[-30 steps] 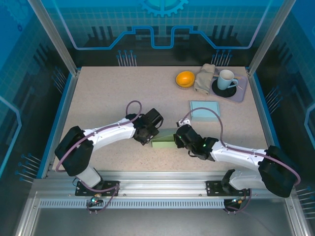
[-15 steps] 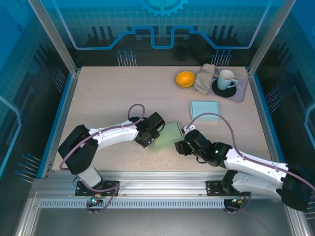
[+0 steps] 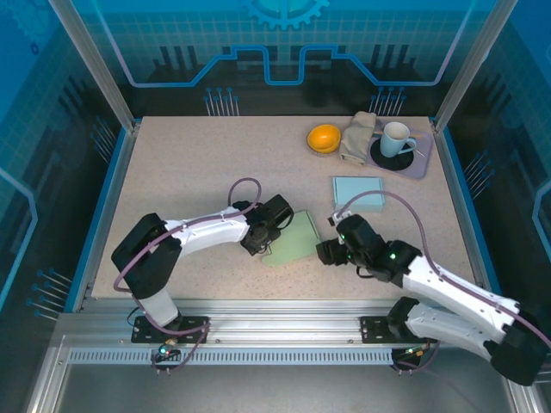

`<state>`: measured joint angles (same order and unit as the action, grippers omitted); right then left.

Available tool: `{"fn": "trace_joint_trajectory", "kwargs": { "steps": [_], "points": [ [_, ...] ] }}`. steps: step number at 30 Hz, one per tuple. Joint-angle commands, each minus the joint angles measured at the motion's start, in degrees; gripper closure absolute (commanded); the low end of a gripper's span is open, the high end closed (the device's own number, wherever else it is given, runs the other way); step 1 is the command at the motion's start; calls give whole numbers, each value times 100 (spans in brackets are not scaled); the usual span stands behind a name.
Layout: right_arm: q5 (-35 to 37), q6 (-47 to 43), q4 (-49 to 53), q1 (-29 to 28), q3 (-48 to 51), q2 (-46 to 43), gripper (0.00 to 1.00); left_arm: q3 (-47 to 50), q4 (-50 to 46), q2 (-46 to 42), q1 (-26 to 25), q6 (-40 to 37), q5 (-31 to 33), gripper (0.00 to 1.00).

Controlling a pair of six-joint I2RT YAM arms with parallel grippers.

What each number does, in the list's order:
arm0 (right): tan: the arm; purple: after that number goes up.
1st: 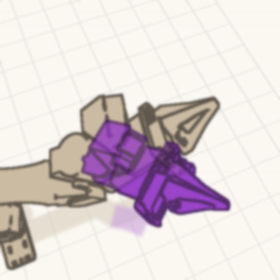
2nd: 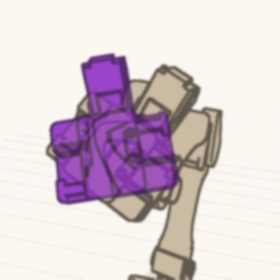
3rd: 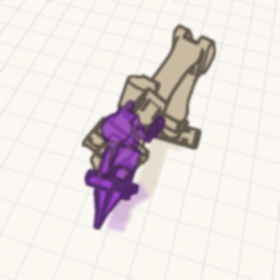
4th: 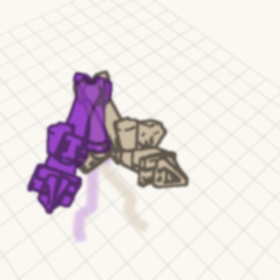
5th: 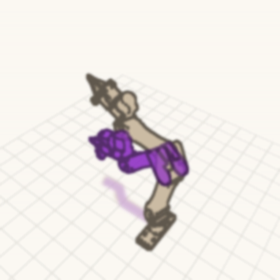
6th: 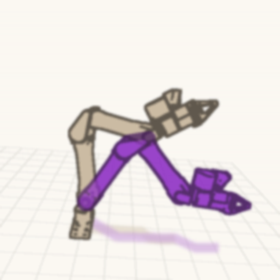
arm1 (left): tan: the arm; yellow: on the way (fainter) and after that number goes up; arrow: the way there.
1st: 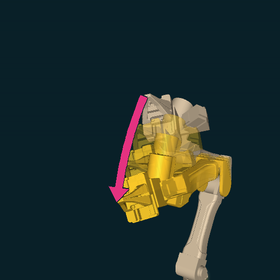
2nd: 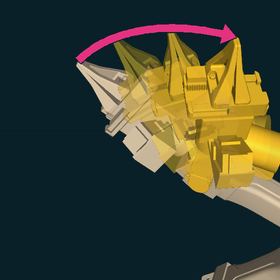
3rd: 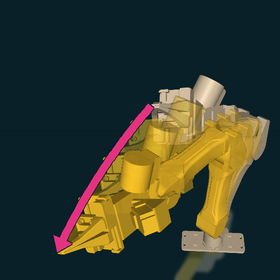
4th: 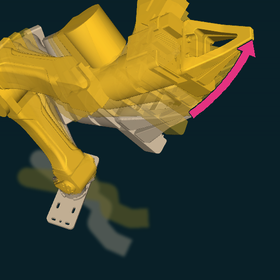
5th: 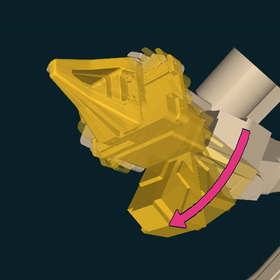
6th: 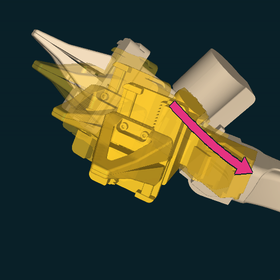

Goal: Fold the paper box

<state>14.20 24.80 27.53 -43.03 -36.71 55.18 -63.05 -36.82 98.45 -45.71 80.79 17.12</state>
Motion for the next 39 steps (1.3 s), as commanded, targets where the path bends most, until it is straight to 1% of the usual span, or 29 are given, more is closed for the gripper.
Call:
{"fn": "trace_joint_trajectory", "kwargs": {
  "steps": [1, 4, 8, 13, 16, 19, 20, 22, 24, 25, 26, 30, 32, 34, 39],
  "points": [
    [-801, -681, -449, 467, -419, 752, 30, -25, -423, 257, -25, -344, 203, 45],
    [-946, -1054, -595, 707, -782, 1586, 30, -120, -420, 276, -23, -546, 271, 45],
    [-965, -1106, -790, 864, -1136, 2445, 31, -274, -298, 351, 1, -935, 296, 45],
    [-717, -674, -1141, 919, -1138, 2940, 35, -516, 130, 529, 109, -1636, 137, 42],
    [-426, -248, -1171, 919, -1059, 3065, 41, -741, 154, 612, 244, -1961, 13, 41],
    [-219, 361, -1292, 915, -742, 2870, 48, -905, 14, 484, 351, -2093, -65, 41],
    [-154, 613, -1294, 912, -647, 2784, 51, -955, -61, 401, 361, -2065, -123, 39],
    [-136, 922, -1280, 885, -507, 2651, 51, -1074, -348, 282, 360, -1867, -290, 35],
    [-87, 987, -1321, 829, -380, 2589, 51, -1135, -666, 245, 346, -1421, -541, 30],
    [-54, 992, -1361, 806, -315, 2582, 51, -1095, -678, 235, 321, -1258, -733, 25],
    [-33, 992, -1373, 801, -278, 2585, 51, -1026, -648, 234, 300, -1104, -886, 22],
    [-13, 992, -1355, 777, -226, 2608, 51, -629, -195, 189, 143, -415, -1430, 22],
    [4, 1009, -1355, 761, -222, 2590, 51, -499, -4, 148, -10, -12, -1467, 21],
    [9, 1010, -1364, 730, -223, 2586, 51, -516, -16, 145, -101, 213, -1399, 19],
    [47, 1010, -1327, 650, -249, 2595, 51, -759, -372, 230, -138, 357, -1257, 19]
  ]
}}
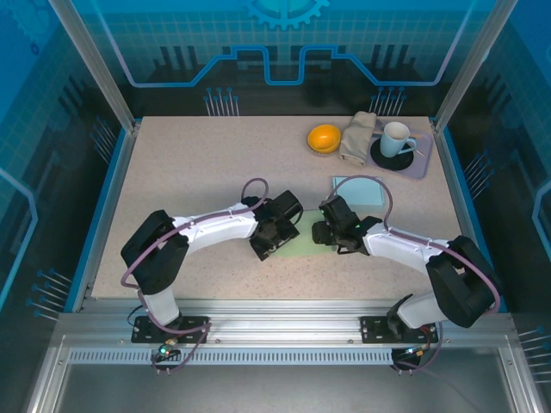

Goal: Fold the paper box

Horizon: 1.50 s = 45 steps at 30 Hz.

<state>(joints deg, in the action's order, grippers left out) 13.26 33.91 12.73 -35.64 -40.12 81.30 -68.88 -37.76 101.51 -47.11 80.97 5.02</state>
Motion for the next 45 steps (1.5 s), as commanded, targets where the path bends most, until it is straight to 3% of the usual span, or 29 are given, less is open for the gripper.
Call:
{"fn": "trace_joint_trajectory", "kwargs": {
  "steps": [1, 5, 9, 22, 36, 45],
  "points": [
    [151, 92, 151, -105, 92, -22, 51, -232, -335, -75, 1, 302, -25, 19],
    [199, 81, 168, -122, 108, -36, 51, -689, -1069, -124, 0, 148, 496, 18],
    [204, 81, 160, -136, 101, -43, 51, -958, -1358, -25, 0, 196, 466, 16],
    [187, 19, 133, -145, 169, -105, 50, -736, -89, 287, -2, 437, 272, 10],
    [89, -25, 122, -136, 237, -166, 49, -210, -16, 325, 0, 960, -71, 3],
    [62, 1, 89, -136, 267, -166, 49, 8, 580, 264, -16, 1280, -212, 8]
  ]
}}
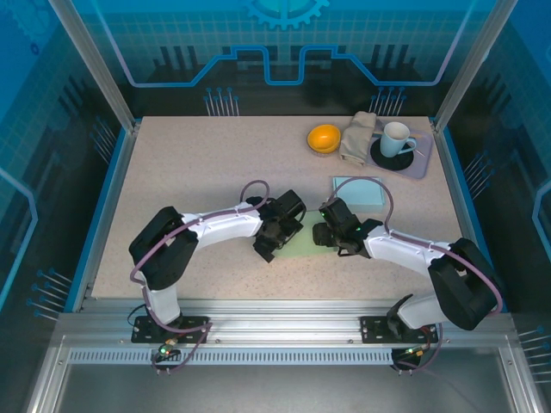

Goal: Fold the paper box

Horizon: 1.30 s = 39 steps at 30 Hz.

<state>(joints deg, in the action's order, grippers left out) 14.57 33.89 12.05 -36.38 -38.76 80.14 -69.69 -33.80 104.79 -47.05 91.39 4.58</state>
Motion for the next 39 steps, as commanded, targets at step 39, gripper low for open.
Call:
{"fn": "trace_joint_trajectory", "kwargs": {
  "steps": [39],
  "points": [
    [-77, -36, 157, -18, 246, -199, 49, -187, -251, -94, -166, 533, 8, 6]
  ]
}}
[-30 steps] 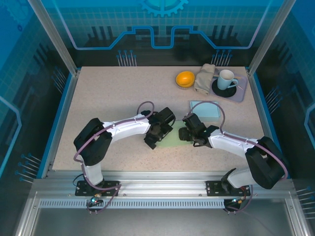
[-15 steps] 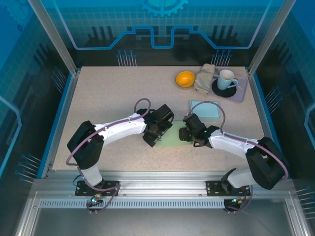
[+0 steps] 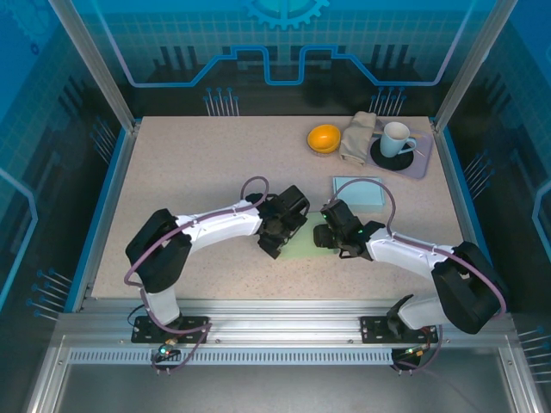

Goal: Fold the paper box

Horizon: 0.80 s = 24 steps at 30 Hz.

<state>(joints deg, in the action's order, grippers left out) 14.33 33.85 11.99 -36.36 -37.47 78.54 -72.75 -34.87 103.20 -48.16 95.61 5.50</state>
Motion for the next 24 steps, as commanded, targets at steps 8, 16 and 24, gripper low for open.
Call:
{"fn": "trace_joint_trajectory", "kwargs": {
  "steps": [8, 16, 24],
  "points": [
    [-52, -45, 170, 14, 166, -102, 49, 186, -473, 31, -76, -245, 337, 6],
    [-68, -19, 146, 32, 194, -102, 49, 159, -75, 123, -101, -114, 118, 6],
    [-64, -16, 159, 32, 240, -154, 49, 24, 5, 281, -189, 14, 10, 6]
  ]
}}
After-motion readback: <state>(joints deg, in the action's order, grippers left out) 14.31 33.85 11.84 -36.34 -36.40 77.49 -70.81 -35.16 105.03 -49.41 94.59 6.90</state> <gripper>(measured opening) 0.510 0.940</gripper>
